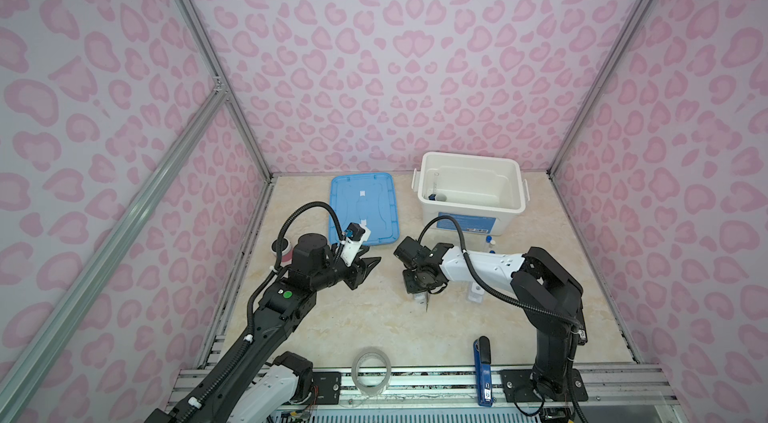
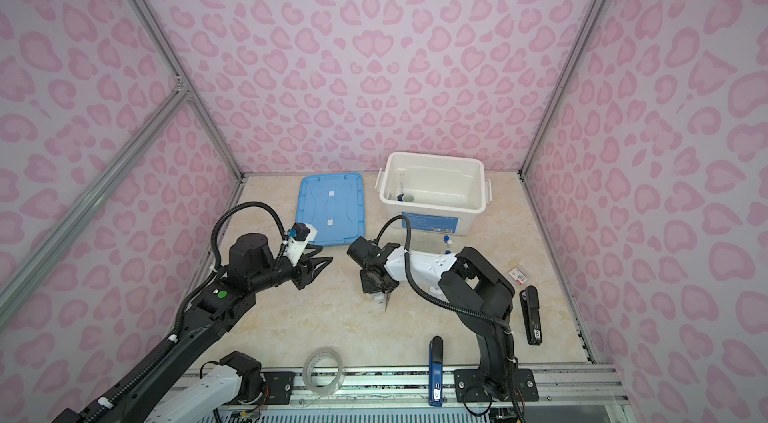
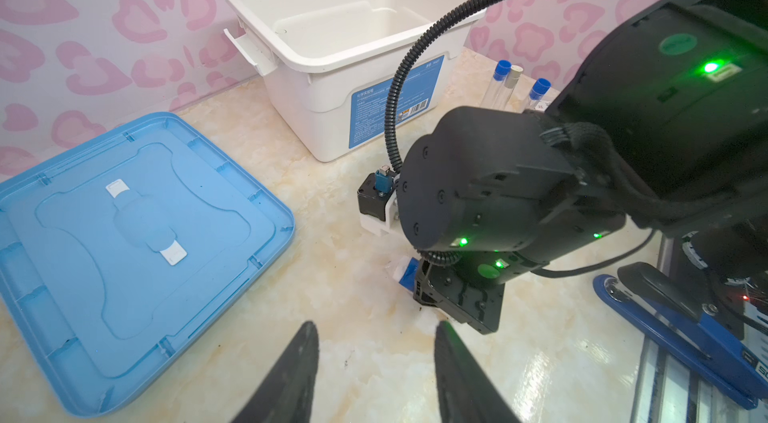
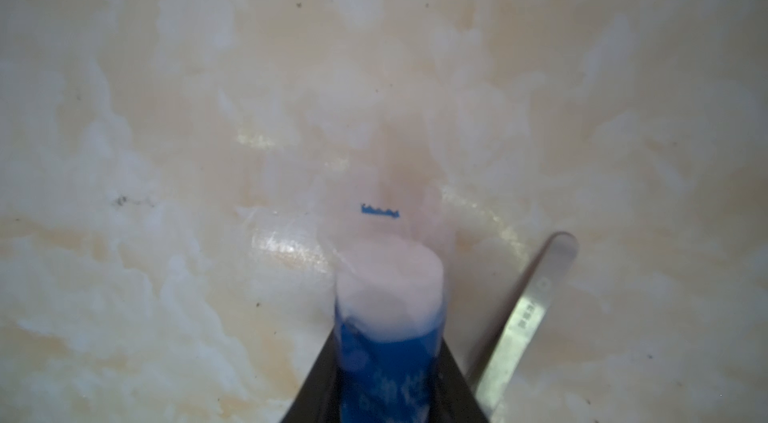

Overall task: Organize the chemistry lab equipment
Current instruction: 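Close right gripper on the blue-labelled cotton roll, then lift the cotton roll with right gripper and carry it over the bin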

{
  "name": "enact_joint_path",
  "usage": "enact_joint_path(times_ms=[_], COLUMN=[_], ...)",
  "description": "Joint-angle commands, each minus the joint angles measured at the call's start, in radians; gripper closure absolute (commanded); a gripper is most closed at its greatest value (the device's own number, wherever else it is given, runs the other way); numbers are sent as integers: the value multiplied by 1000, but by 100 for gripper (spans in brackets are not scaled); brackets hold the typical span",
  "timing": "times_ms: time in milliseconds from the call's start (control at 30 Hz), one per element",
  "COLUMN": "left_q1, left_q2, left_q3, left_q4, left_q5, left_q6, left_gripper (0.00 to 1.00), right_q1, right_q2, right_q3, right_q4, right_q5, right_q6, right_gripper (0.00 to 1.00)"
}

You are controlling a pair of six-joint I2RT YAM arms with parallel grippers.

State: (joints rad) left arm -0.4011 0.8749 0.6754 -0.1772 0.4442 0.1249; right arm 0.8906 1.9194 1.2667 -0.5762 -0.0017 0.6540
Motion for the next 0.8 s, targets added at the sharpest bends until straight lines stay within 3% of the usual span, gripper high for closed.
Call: enact_joint_path(times_ms=[0, 767], left_q1=[0, 0], left_q2=[1, 1], left_q3=[4, 11], left_q4=[33, 31], left_q5=[-1, 4], left_q6=[1, -2], left_gripper=[52, 52], right_q1=[-6, -96], right_q2=[-9, -122], right_q3=[16, 269], right_q4=[-27, -229], right_q5=[2, 55], right_q6=[-23, -148], right_gripper=[73, 73])
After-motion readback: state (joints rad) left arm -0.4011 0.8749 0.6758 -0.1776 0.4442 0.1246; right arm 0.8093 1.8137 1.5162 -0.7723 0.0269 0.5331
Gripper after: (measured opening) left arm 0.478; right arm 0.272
